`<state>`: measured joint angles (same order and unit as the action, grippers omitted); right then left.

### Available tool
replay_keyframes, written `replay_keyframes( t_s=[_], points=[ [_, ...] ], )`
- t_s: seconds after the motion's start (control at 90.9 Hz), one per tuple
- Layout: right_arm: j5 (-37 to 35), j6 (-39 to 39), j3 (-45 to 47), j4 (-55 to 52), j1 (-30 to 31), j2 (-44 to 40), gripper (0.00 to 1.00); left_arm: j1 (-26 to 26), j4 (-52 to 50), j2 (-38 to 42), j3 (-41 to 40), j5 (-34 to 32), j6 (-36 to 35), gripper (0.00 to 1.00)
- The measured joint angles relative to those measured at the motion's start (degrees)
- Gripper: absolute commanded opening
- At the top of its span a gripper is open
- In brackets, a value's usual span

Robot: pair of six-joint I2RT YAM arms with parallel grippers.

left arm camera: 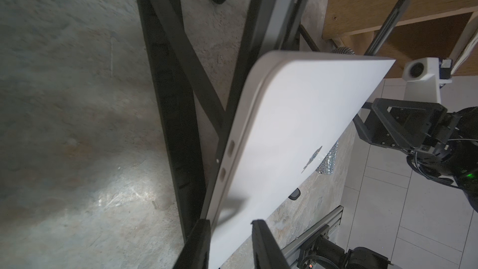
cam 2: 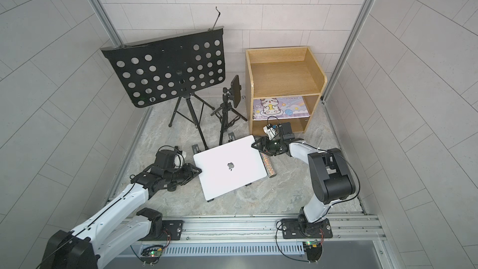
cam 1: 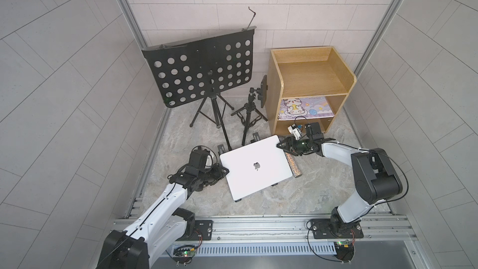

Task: Close the laptop lid and set it aside
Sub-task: Pick up the laptop from the computer stand.

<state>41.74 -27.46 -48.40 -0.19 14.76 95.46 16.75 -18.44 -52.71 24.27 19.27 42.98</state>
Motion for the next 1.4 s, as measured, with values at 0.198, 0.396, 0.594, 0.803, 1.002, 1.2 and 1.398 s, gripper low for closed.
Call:
replay_keyframes(
  t_s=[0.198, 0.396, 0.594, 0.803, 1.002, 1.2, 1.398],
  points=[
    [2.7, 0.2, -0.1, 2.3, -0.9, 1.7, 0.51, 0.0, -0.4, -1.0, 0.0, -1.0, -1.5, 0.31],
    [6.3, -1.3, 0.0, 6.5, -1.2, 3.9, 0.5, 0.0, -0.4, -3.1, 0.6, -1.2, -2.1, 0.29],
    [8.1, -2.0, 0.0, 8.9, -1.4, 5.6, 0.49, 0.0, -0.3, -5.2, 1.4, -0.2, -2.6, 0.28],
    [9.8, -3.1, 0.4, 11.4, -1.5, 6.6, 0.47, -0.3, -0.4, -6.3, 1.9, 0.9, -3.2, 0.28],
    [11.0, -6.8, 2.5, 17.4, -1.8, 6.6, 0.46, -0.5, -1.2, -7.1, 2.6, 1.4, -4.0, 0.28],
    [12.7, -10.9, 3.4, 22.8, -2.1, 6.5, 0.46, -0.9, -1.4, -7.6, 2.8, 2.0, -4.4, 0.28],
    [13.9, -16.9, 5.3, 29.9, -2.3, 6.5, 0.46, -1.0, -1.4, -7.7, 2.8, 2.3, -5.0, 0.28]
  ],
)
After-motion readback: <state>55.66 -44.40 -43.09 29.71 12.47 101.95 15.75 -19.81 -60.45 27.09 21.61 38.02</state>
